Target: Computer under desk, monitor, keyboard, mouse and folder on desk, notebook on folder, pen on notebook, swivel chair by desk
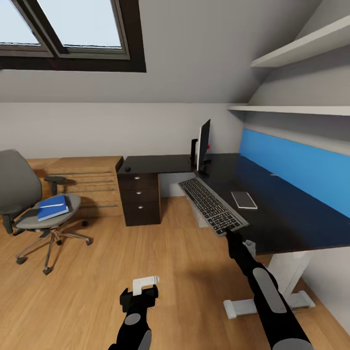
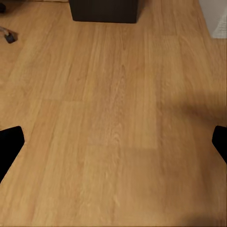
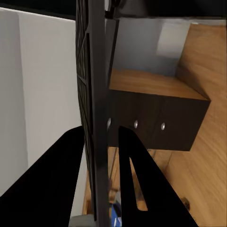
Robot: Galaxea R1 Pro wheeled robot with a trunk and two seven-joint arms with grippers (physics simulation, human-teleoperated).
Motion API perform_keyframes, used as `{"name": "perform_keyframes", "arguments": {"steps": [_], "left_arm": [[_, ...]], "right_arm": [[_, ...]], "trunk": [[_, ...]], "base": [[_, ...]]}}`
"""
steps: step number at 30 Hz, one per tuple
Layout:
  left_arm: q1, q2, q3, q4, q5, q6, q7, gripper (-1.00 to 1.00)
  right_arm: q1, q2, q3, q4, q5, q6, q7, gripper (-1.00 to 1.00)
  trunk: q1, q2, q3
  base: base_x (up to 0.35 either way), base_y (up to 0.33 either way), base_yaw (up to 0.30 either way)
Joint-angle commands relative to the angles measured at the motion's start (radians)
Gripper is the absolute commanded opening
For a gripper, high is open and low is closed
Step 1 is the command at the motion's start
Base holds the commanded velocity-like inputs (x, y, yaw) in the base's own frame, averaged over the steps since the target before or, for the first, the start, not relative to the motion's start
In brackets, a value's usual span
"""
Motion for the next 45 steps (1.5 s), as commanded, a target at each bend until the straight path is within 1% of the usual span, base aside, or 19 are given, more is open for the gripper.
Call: {"name": "perform_keyframes", "arguments": {"steps": [1, 4, 11, 22, 29, 45], "left_arm": [[-0.001, 0.001, -0.004, 0.0, 0.007, 0.003, 0.007, 1.0], [-0.001, 0.001, -0.006, 0.005, 0.007, 0.004, 0.007, 1.0], [-0.001, -0.002, -0.013, 0.045, 0.004, 0.005, 0.007, 1.0], [-0.001, -0.002, -0.013, 0.054, 0.004, 0.004, 0.007, 1.0], [-0.001, -0.002, -0.016, 0.054, 0.004, 0.003, 0.008, 1.0], [-0.001, -0.002, -0.015, 0.054, 0.004, 0.003, 0.005, 1.0]], "right_arm": [[-0.001, 0.002, -0.004, 0.0, -0.008, 0.008, 0.004, -1.0], [-0.001, 0.002, -0.004, 0.0, -0.008, 0.008, 0.004, -1.0], [-0.001, 0.002, -0.004, 0.0, -0.006, 0.008, 0.004, -1.0], [-0.001, 0.001, 0.004, -0.002, -0.004, 0.007, 0.006, -1.0], [-0.001, 0.0, 0.004, -0.002, -0.004, 0.008, 0.005, -1.0], [-0.001, -0.003, 0.003, -0.001, -0.006, 0.01, 0.003, -1.0]], "trunk": [[0.0, 0.0, 0.0], [0.0, 0.0, 0.004], [0.0, 0.0, 0.009], [0.0, 0.0, 0.019], [0.0, 0.0, 0.021], [-0.061, 0.112, 0.071]], "base": [[0.227, 0.245, 0.169], [0.262, 0.217, 0.192], [0.306, 0.127, 0.231], [0.32, 0.035, 0.218], [0.324, 0.001, 0.05], [0.326, 0.006, 0.001]]}}
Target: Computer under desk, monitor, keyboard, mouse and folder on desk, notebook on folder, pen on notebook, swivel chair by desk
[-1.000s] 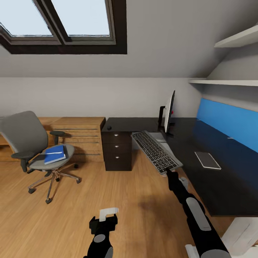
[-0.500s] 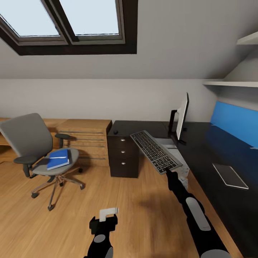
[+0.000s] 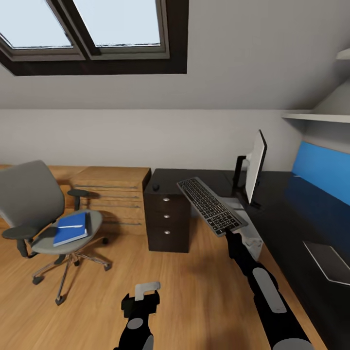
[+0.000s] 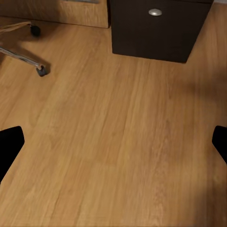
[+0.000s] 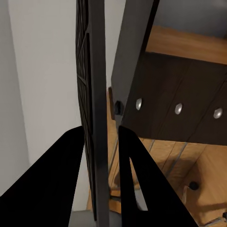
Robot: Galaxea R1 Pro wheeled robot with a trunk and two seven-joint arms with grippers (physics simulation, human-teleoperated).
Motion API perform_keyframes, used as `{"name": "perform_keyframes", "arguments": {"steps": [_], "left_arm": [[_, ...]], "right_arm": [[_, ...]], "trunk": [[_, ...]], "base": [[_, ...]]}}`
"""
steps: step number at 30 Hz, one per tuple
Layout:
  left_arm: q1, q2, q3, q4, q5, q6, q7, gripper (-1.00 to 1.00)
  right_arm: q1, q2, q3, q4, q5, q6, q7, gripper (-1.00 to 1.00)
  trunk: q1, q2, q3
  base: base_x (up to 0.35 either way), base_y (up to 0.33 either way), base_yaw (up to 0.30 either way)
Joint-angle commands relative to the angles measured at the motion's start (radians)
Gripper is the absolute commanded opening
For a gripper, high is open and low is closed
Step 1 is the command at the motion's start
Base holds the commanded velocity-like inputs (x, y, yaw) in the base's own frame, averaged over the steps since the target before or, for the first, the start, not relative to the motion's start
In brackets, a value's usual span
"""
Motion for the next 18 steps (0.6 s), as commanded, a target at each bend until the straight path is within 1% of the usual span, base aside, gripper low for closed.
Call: {"name": "perform_keyframes", "arguments": {"steps": [1, 10, 18], "left_arm": [[-0.001, 0.001, -0.002, -0.001, 0.007, 0.003, 0.007, 1.0], [-0.001, 0.001, -0.002, -0.001, 0.007, 0.003, 0.007, 1.0], [-0.001, 0.001, -0.002, -0.001, 0.007, 0.003, 0.007, 1.0]], "right_arm": [[-0.001, 0.001, -0.004, 0.0, -0.009, 0.008, 0.005, -1.0], [-0.001, -0.002, -0.004, 0.0, -0.008, 0.007, 0.006, -1.0], [-0.001, 0.002, -0.003, 0.004, -0.009, 0.005, 0.005, -1.0]], "trunk": [[-0.003, 0.007, 0.002], [-0.038, 0.07, 0.03], [-0.038, 0.07, 0.03]], "base": [[0.327, 0.067, 0.0], [0.327, 0.08, 0.0], [0.328, 0.083, 0.0]]}}
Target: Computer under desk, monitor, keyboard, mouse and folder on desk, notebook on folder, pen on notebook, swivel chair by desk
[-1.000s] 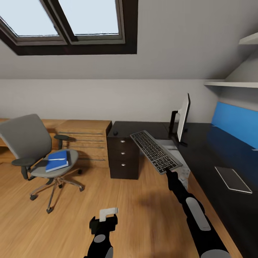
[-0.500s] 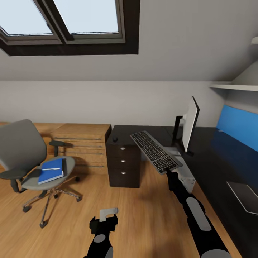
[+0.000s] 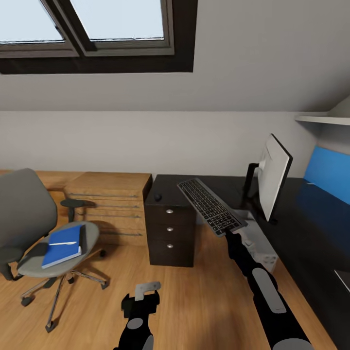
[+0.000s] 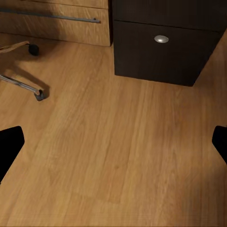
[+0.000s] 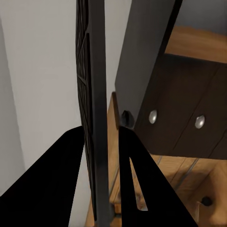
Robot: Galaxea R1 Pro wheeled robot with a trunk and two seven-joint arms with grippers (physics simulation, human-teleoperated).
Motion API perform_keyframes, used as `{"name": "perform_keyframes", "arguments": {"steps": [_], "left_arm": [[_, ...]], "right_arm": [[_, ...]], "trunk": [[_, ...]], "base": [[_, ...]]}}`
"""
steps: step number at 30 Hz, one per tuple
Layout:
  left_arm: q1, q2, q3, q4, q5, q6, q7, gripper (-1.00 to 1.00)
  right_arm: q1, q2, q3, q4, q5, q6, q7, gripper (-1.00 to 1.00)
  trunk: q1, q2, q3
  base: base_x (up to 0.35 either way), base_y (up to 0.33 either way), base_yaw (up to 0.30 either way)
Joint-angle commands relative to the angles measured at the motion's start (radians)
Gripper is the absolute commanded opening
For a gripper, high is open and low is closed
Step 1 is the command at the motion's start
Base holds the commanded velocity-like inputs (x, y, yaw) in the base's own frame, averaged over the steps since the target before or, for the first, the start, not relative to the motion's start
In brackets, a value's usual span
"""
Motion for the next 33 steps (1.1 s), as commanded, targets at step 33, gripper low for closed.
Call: {"name": "perform_keyframes", "arguments": {"steps": [33], "left_arm": [[-0.001, 0.001, -0.038, -0.025, 0.005, 0.002, 0.016, 1.0]], "right_arm": [[-0.001, 0.004, -0.003, 0.036, -0.008, 0.003, 0.004, -1.0]], "trunk": [[0.001, -0.001, -0.001]], "base": [[0.314, 0.061, 0.0]]}}
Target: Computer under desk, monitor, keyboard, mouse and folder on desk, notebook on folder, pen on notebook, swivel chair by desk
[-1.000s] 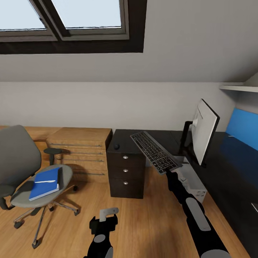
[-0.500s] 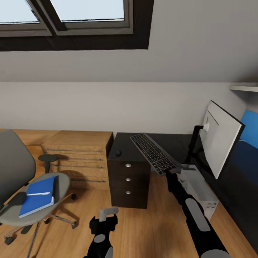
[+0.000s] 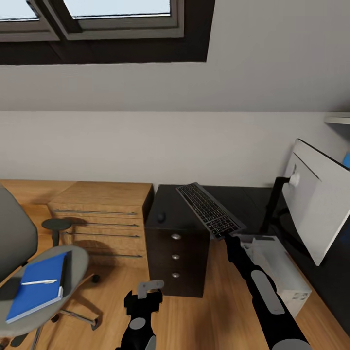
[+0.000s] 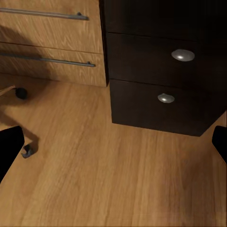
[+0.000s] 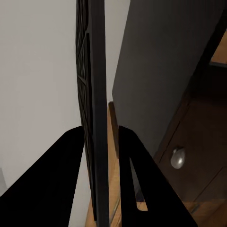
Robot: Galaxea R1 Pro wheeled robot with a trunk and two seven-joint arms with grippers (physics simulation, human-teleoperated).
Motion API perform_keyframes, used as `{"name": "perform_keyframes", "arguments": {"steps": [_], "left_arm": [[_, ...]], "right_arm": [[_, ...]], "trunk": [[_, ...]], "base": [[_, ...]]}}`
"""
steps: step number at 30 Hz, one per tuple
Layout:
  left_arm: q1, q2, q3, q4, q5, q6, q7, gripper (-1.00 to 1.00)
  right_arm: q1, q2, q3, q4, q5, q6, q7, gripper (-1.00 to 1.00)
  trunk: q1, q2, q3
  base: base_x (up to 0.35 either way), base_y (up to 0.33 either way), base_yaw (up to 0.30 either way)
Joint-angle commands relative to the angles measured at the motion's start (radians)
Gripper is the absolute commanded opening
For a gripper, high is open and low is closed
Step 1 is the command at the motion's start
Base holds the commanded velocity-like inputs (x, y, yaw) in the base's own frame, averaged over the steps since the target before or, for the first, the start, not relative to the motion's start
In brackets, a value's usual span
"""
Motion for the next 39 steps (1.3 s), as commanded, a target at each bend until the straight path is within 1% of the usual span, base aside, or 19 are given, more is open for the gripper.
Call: {"name": "perform_keyframes", "arguments": {"steps": [1, 7, 17, 24, 30, 39], "left_arm": [[-0.001, 0.001, -0.004, -0.005, 0.007, 0.003, 0.007, 1.0], [-0.001, 0.0, -0.008, -0.012, 0.008, 0.005, 0.005, 1.0], [-0.001, 0.0, -0.009, -0.016, 0.008, 0.005, 0.005, 1.0], [-0.001, -0.001, -0.008, -0.016, 0.008, 0.005, 0.005, 1.0], [-0.001, -0.002, -0.008, -0.016, 0.008, 0.005, 0.005, 1.0], [-0.001, -0.002, -0.01, -0.016, 0.008, 0.005, 0.005, 1.0]], "right_arm": [[-0.001, 0.001, -0.004, 0.0, -0.01, 0.007, 0.005, -1.0], [-0.001, 0.0, -0.006, 0.002, -0.01, 0.008, 0.005, -1.0], [-0.001, 0.002, -0.007, 0.004, -0.011, 0.007, 0.004, -1.0], [-0.001, 0.002, -0.005, 0.043, -0.011, 0.007, 0.003, -1.0], [-0.001, 0.002, -0.005, 0.05, -0.011, 0.004, 0.003, -1.0], [-0.001, 0.003, 0.001, 0.052, -0.009, -0.084, 0.003, -1.0]], "trunk": [[0.0, -0.001, -0.001], [0.0, -0.001, -0.001], [0.0, -0.001, -0.001], [0.0, -0.001, -0.001], [0.0, -0.001, -0.001], [0.0, -0.001, -0.001]], "base": [[0.283, 0.001, 0.0], [0.162, 0.0, 0.0], [0.007, 0.0, 0.0], [0.0, 0.0, 0.0], [0.0, 0.0, 0.0], [0.0, 0.0, 0.0]]}}
